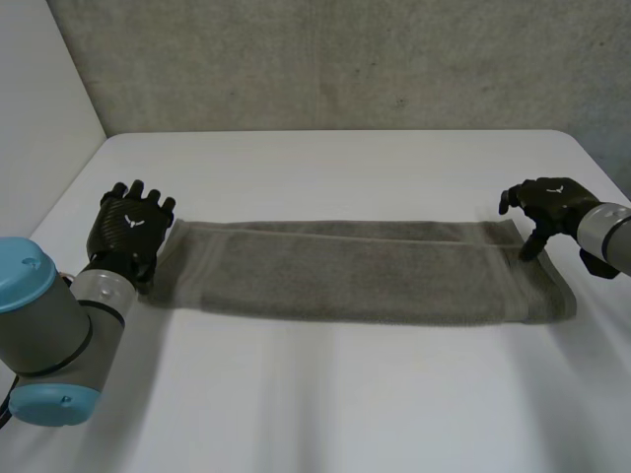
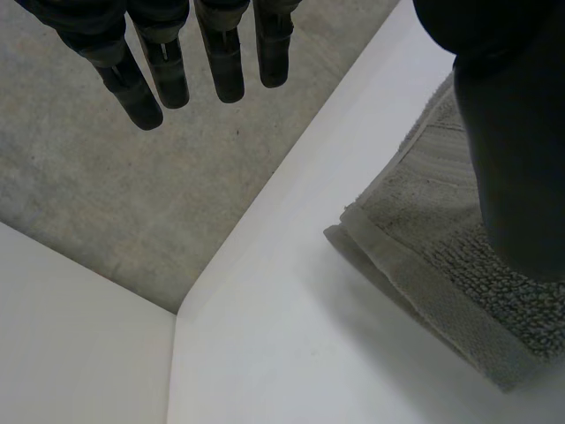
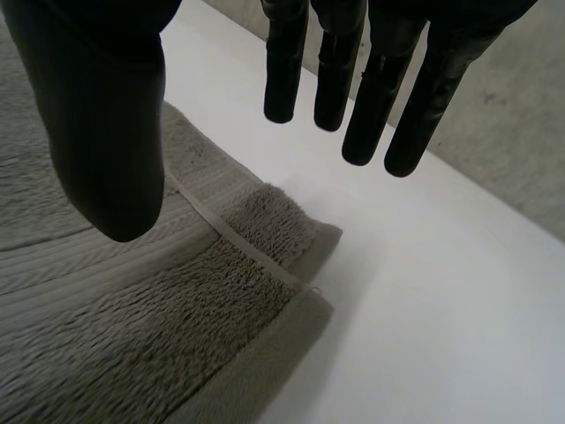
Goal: Fold the towel.
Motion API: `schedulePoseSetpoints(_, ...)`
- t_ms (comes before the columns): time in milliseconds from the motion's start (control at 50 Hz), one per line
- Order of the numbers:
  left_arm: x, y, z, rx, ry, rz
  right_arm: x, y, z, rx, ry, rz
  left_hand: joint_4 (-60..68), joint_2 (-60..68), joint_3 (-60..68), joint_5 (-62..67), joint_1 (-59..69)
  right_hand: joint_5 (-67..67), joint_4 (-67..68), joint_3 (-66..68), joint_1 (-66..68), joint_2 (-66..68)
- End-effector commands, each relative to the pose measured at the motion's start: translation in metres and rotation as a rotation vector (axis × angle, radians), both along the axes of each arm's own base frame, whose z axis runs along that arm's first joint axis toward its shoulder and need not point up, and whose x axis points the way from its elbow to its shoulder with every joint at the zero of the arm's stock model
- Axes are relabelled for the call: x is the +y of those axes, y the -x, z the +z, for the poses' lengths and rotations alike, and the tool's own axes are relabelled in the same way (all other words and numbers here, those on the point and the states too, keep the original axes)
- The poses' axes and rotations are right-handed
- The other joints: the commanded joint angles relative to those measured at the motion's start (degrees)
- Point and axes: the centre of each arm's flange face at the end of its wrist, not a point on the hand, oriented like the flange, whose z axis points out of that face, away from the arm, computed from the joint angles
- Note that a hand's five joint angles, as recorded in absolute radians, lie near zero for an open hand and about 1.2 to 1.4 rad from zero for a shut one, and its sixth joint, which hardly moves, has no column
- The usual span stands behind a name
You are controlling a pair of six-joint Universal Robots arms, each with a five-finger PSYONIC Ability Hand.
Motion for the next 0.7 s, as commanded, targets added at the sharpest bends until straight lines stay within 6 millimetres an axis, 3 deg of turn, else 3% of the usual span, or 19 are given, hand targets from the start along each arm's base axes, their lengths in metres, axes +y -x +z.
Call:
schedulePoseSetpoints(20, 0.0, 0.0, 0.0, 0.024, -0.008, 0.002, -0.026, -0.001, -0.03, -0.045, -0.056, -0.022, -3.85, -3.6, -3.13, -11.76, -4.15, 2.79, 3.25, 3.34, 3.86, 3.54)
schedulePoseSetpoints(300, 0.001, 0.001, -0.001, 0.023, -0.009, -0.003, -0.03, -0.003, -0.044, -0.046, -0.076, -0.019, -3.85, -3.6, -3.13, -11.76, -4.15, 9.86, 10.32, 10.41, 10.93, 10.61)
schedulePoseSetpoints(460, 0.002, 0.002, -0.001, 0.025, -0.011, -0.006, -0.031, -0.003, -0.044, -0.046, -0.072, -0.017, -3.85, -3.6, -3.13, -11.76, -4.15, 30.19, 30.65, 30.74, 31.25, 30.94)
schedulePoseSetpoints(700, 0.003, 0.002, -0.002, 0.023, -0.016, -0.009, -0.029, -0.004, -0.052, -0.047, -0.097, -0.012, -3.85, -3.6, -3.13, -11.76, -4.15, 31.06, 31.52, 31.61, 32.12, 31.81)
